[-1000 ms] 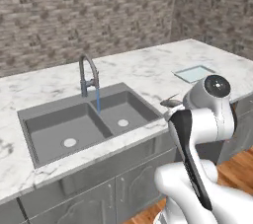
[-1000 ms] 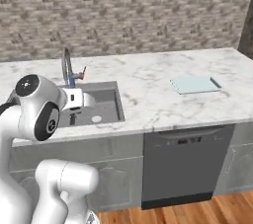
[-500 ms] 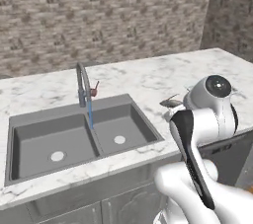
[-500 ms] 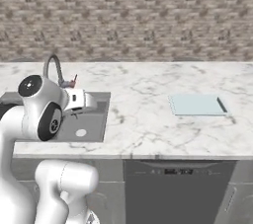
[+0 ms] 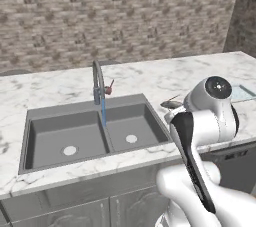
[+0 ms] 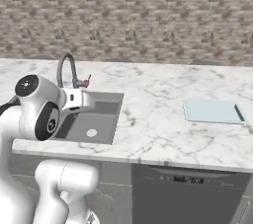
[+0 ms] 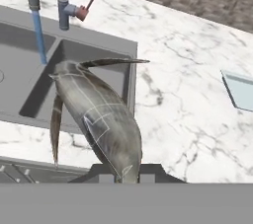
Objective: Take the fish out of the fridge, briefly rinse it in the sink, and place it on the tray next to the sink.
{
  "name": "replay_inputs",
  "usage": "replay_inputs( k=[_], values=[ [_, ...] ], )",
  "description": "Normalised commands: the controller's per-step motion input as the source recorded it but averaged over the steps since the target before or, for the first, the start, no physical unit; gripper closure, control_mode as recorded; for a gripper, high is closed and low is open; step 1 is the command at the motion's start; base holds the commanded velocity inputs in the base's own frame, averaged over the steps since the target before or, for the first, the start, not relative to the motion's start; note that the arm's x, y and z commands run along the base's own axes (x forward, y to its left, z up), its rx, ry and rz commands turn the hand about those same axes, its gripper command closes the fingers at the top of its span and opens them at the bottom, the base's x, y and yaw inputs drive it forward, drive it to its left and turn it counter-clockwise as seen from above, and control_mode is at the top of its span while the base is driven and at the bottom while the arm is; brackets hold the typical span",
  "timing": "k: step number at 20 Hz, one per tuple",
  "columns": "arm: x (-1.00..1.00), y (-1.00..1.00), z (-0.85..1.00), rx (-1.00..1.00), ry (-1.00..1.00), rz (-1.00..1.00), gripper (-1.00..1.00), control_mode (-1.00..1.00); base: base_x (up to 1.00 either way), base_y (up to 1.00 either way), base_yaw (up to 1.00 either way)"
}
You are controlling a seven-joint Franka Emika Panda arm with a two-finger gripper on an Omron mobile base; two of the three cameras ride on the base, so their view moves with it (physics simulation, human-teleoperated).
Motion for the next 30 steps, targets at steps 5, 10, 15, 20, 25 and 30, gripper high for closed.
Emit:
replay_inputs(
  k=[5,10,15,20,25,30],
  values=[
    [0.25,-0.03,0.00,0.25,0.09,0.36,1.00,-1.00,0.00,0.00,0.00],
    [0.90,0.01,0.00,0.23,0.32,0.50,1.00,-1.00,0.00,0.00,0.00],
    [1.00,0.01,-0.08,0.15,0.38,0.50,1.00,-1.00,0.00,0.00,0.00],
    [0.67,0.29,-0.33,0.07,0.27,0.46,1.00,-1.00,0.00,0.00,0.00],
    [0.01,0.57,-0.72,0.05,0.21,0.31,1.00,-1.00,0.00,0.00,0.00],
    [0.23,0.16,-0.56,0.12,0.19,0.18,1.00,-1.00,0.00,0.00,0.00]
  ],
)
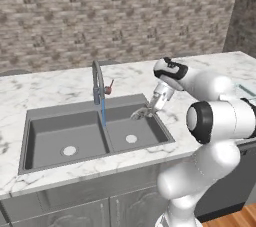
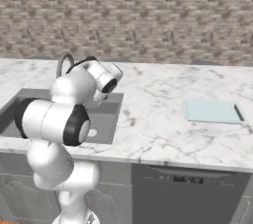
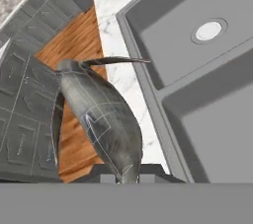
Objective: Take the fish out of the fridge, briefly rinse it in the sink, and place it on the tray next to the sink.
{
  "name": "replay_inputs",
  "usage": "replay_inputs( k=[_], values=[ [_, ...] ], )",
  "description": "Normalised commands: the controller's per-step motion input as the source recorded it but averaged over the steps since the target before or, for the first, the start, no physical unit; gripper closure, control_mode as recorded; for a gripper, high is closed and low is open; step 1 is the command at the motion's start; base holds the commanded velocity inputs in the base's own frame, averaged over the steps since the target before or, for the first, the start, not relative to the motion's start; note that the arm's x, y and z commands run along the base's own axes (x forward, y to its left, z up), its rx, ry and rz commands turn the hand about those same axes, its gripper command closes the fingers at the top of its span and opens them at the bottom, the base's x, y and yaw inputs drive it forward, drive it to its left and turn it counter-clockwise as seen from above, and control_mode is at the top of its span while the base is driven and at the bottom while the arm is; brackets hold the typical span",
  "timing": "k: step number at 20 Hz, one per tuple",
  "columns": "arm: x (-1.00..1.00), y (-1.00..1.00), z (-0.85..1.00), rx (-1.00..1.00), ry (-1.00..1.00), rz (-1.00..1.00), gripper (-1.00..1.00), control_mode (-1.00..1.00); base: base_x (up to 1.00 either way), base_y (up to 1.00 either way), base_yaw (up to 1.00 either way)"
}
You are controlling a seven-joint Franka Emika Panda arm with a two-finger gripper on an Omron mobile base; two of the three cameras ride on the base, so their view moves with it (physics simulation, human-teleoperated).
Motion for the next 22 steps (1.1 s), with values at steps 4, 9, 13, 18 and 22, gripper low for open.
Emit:
replay_inputs(
  k=[4,9,13,18,22],
  values=[
    [0.48,0.12,-0.37,0.09,0.03,0.09,1.00,-1.00,0.00,0.00,0.00],
    [0.62,0.41,-0.24,0.11,0.00,0.02,1.00,-1.00,0.00,0.00,0.00],
    [0.25,0.33,-0.02,0.01,0.04,0.05,1.00,-1.00,0.00,0.00,0.00],
    [0.40,0.52,0.00,0.00,0.00,0.00,1.00,-1.00,0.00,0.00,0.00],
    [0.26,0.65,0.00,0.00,0.01,0.00,1.00,-1.00,0.00,0.00,0.00]
  ],
)
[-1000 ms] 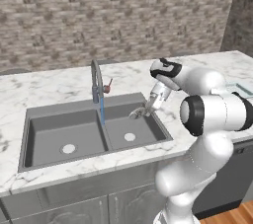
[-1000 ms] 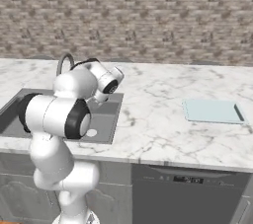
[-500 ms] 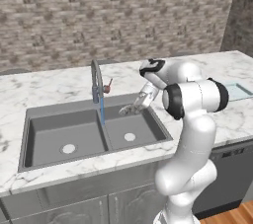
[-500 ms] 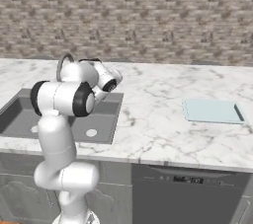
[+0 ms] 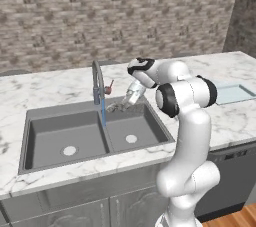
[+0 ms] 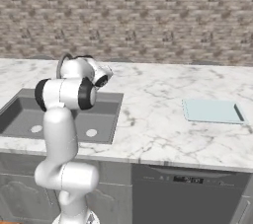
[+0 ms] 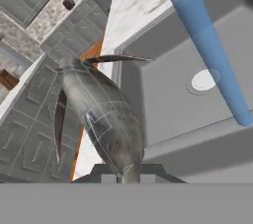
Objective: Take the fish out of the fridge, briefly rinse it in the sink, and place it on the tray next to the sink.
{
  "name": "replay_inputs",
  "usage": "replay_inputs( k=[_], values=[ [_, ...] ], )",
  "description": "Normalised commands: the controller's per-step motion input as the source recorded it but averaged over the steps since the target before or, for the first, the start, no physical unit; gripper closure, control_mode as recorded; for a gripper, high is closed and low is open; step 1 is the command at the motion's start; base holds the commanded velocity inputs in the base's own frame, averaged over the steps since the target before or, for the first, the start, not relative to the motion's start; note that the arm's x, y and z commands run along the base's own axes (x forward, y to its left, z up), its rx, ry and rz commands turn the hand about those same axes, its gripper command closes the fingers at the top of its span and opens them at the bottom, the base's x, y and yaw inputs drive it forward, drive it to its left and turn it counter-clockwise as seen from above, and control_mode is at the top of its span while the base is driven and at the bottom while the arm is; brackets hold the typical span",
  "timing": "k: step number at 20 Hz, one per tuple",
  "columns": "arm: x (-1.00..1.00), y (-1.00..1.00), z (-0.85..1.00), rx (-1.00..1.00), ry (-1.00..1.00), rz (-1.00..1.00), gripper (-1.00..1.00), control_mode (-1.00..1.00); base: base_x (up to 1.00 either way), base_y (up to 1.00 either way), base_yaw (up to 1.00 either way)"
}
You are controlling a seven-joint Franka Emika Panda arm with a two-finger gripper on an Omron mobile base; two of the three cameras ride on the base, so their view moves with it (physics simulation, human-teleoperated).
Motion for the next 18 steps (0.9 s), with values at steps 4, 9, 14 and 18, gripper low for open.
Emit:
replay_inputs(
  k=[4,9,14,18],
  values=[
    [0.01,0.44,-0.02,0.00,0.08,0.02,1.00,-1.00,0.00,0.00,0.00],
    [0.21,0.33,-0.03,0.00,0.01,-0.02,1.00,-1.00,0.00,0.00,0.00],
    [0.12,0.23,-0.27,-0.02,0.09,-0.16,1.00,-1.00,0.00,0.00,0.00],
    [0.22,0.11,-0.38,-0.04,0.15,-0.25,1.00,-1.00,0.00,0.00,0.00]
  ],
)
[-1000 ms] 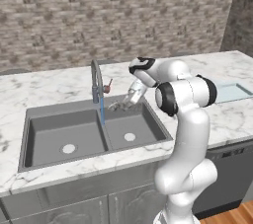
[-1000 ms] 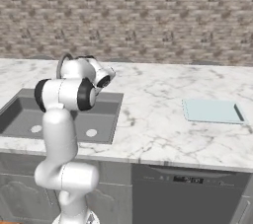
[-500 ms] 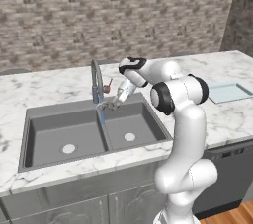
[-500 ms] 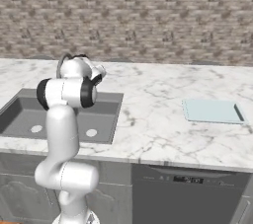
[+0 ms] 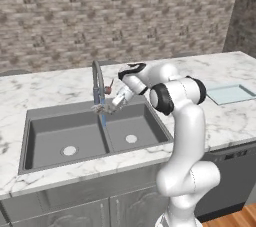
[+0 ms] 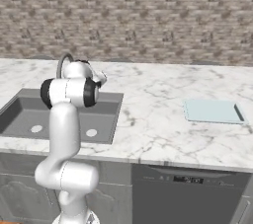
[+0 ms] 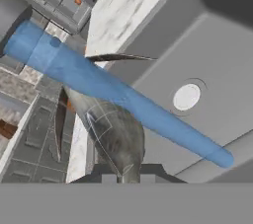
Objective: Take the fish out of the fridge, briefly rinse it in the sink, and place it on the tray next to the sink.
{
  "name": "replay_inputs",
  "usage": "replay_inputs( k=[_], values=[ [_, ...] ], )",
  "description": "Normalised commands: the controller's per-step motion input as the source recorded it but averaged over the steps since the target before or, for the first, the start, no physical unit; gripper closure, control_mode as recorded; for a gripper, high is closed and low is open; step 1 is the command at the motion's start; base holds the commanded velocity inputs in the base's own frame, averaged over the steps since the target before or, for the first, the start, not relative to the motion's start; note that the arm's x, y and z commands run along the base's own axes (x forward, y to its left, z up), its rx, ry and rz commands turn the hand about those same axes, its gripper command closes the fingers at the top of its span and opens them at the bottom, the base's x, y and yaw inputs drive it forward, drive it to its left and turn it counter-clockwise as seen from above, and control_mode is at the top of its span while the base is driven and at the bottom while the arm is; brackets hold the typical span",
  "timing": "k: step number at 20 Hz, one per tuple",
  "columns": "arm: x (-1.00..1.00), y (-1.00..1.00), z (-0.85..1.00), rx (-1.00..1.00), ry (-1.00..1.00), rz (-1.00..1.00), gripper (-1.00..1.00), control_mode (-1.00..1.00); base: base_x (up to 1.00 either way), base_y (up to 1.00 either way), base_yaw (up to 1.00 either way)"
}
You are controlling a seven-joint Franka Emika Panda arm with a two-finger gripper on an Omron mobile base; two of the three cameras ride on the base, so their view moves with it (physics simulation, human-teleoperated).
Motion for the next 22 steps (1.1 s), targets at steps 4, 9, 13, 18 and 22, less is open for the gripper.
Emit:
replay_inputs(
  k=[4,9,13,18,22],
  values=[
    [0.45,0.10,-0.20,-0.06,0.09,-0.27,1.00,-1.00,0.00,0.00,0.00],
    [0.49,0.02,-0.25,-0.08,0.11,-0.31,1.00,-1.00,0.00,0.00,0.00],
    [0.17,0.00,-0.34,-0.03,0.29,-0.24,1.00,-1.00,0.00,0.00,0.00],
    [-0.34,0.00,0.01,0.00,0.40,-0.05,1.00,-1.00,0.00,0.00,0.00],
    [-0.79,-0.02,0.85,0.02,0.01,-0.01,1.00,-1.00,0.00,0.00,0.00]
  ],
)
